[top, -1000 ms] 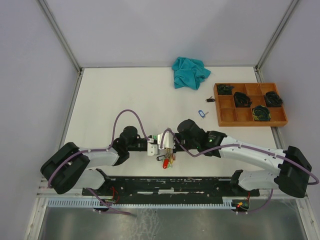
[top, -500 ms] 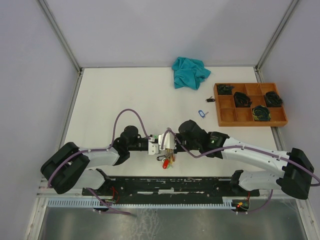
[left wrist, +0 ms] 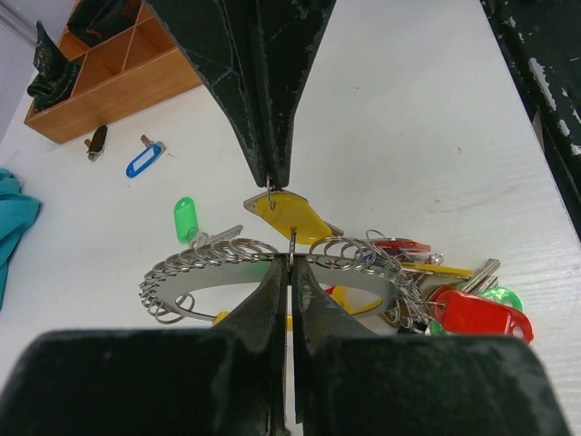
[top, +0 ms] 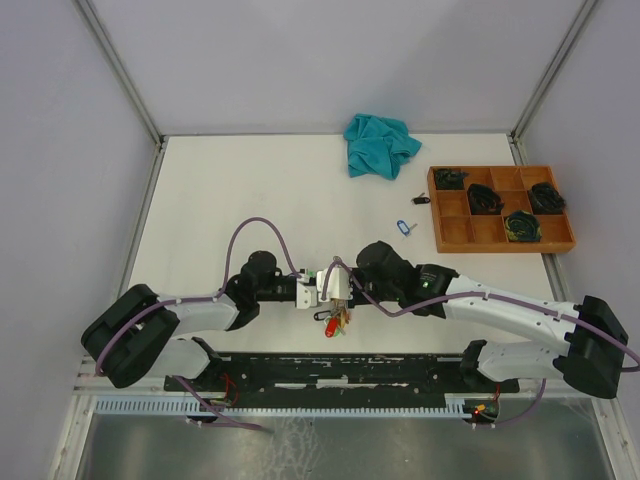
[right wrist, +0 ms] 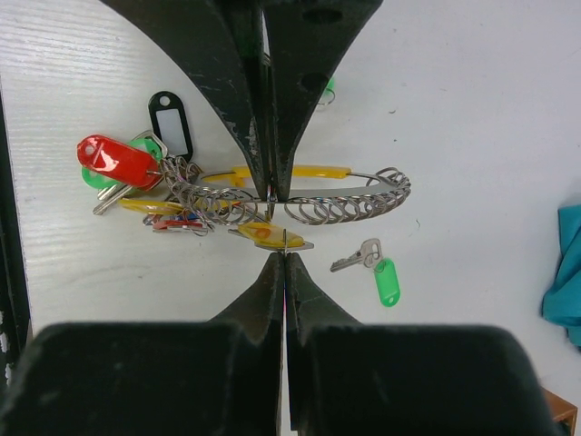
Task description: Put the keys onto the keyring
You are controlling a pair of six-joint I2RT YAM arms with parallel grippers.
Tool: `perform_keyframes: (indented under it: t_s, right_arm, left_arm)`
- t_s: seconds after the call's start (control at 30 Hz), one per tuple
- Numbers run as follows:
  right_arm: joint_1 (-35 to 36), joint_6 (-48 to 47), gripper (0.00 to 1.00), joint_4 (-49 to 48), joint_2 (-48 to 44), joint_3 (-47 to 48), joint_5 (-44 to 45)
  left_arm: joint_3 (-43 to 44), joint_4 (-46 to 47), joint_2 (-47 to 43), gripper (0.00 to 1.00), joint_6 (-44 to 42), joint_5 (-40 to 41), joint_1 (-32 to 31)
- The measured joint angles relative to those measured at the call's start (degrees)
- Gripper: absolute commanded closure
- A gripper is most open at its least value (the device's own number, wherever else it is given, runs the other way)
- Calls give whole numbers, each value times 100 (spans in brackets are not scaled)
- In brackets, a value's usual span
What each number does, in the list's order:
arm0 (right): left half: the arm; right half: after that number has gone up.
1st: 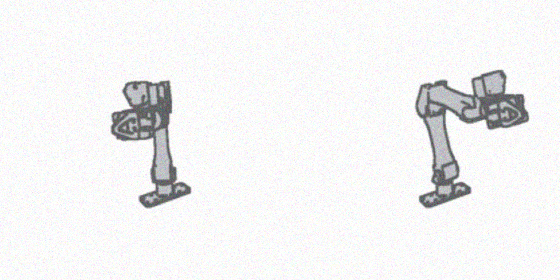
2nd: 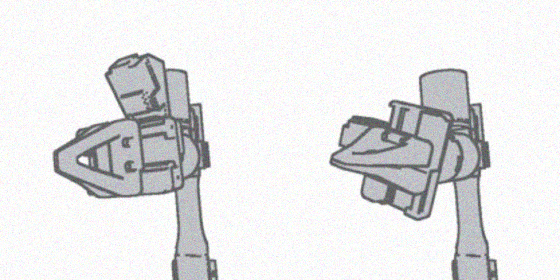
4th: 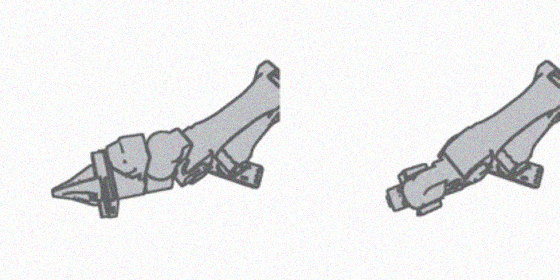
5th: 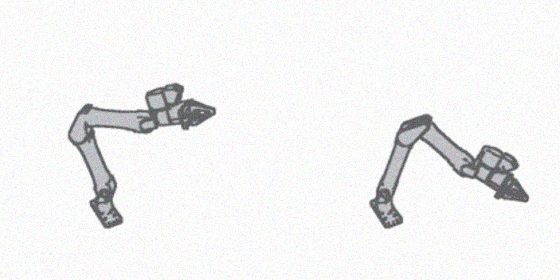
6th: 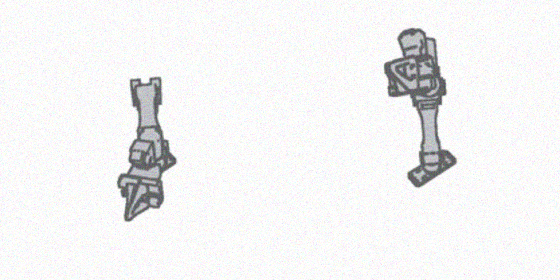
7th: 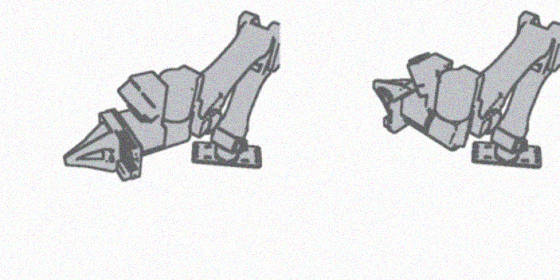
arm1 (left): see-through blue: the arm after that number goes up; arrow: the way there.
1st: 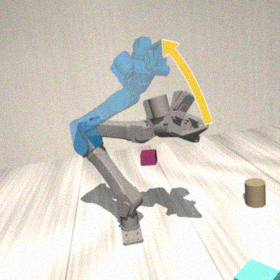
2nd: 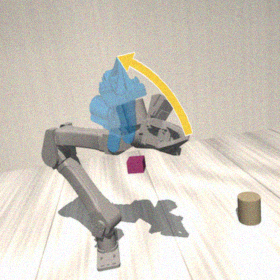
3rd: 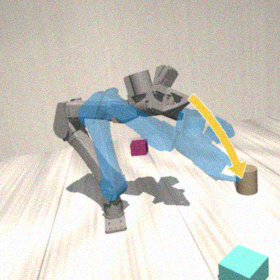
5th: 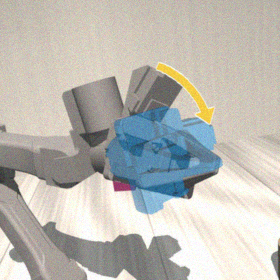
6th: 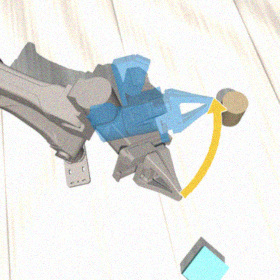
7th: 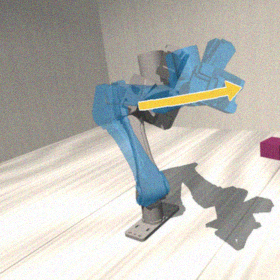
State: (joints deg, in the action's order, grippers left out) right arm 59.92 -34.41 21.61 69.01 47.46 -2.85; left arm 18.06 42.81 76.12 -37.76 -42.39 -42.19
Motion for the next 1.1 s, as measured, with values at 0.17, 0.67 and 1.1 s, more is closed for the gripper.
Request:
perform_keyframes:
  t_s: [0.17, 0.67, 1.1]
  right_arm:
    - [9, 0, 99, -2, 13, 0, 4]
    - [13, 11, 99, -170, -24, -72, -55]
    - [9, 9, 99, -190, -201, -282, -28]
  left_arm:
    - [0, -24, 0, 97, 0, -26, 7]
    - [-13, 120, -13, 97, 70, -122, 22]
    - [-72, 564, -55, 97, 337, -339, 247]
